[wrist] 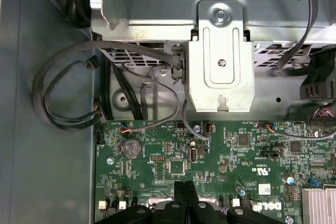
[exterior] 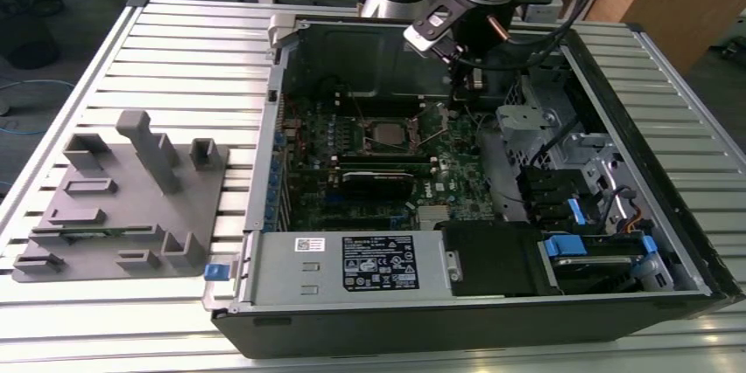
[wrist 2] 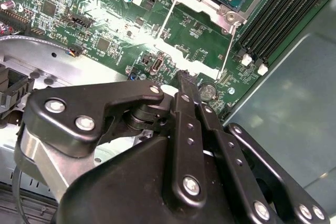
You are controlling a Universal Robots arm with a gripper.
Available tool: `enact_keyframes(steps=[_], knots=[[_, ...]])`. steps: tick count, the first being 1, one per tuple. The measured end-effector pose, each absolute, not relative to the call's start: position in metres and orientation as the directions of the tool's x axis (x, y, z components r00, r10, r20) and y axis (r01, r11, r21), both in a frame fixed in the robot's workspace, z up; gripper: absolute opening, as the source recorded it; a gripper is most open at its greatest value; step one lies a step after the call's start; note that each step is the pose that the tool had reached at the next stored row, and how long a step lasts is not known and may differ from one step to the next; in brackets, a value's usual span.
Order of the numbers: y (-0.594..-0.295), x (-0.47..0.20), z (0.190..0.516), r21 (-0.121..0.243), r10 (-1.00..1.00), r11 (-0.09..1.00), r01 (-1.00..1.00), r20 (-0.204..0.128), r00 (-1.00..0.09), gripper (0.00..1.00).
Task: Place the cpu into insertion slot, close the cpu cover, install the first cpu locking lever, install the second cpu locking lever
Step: 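Close the cpu cover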
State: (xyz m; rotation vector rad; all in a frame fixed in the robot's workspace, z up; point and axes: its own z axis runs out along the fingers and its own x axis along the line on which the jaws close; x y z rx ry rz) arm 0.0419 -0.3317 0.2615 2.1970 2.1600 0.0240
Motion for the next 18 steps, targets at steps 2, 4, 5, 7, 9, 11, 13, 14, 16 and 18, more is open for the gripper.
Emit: enact_keyframes(steps=[2,4,5,7,9,11,13,14,16,18], knots=[[-0.3316,0.0433,0.2615,0.054,0.999,-0.016,0.998,-0.031,0.018,0.11],[-0.3317,0.0445,0.2614,0.054,0.999,-0.016,0.998,-0.031,0.018,0.11],[-0.3317,0.0453,0.2613,0.054,0.999,-0.016,0.998,-0.031,0.018,0.11],[-0.3317,0.0470,0.2612,0.054,0.999,-0.016,0.998,-0.031,0.018,0.11],[-0.3317,0.0488,0.2611,0.054,0.999,-0.016,0.998,-0.031,0.018,0.11],[-0.3317,0.0500,0.2607,0.054,0.999,-0.016,0.998,-0.031,0.018,0.11],[-0.3317,0.0503,0.2592,0.054,0.999,-0.016,0.998,-0.031,0.018,0.11],[-0.3317,0.0504,0.2578,0.054,0.999,-0.016,0.998,-0.031,0.018,0.11],[-0.3317,0.0505,0.2551,0.054,0.999,-0.016,0.998,-0.031,0.018,0.11],[-0.3317,0.0507,0.2530,0.054,0.999,-0.016,0.998,-0.031,0.018,0.11]])
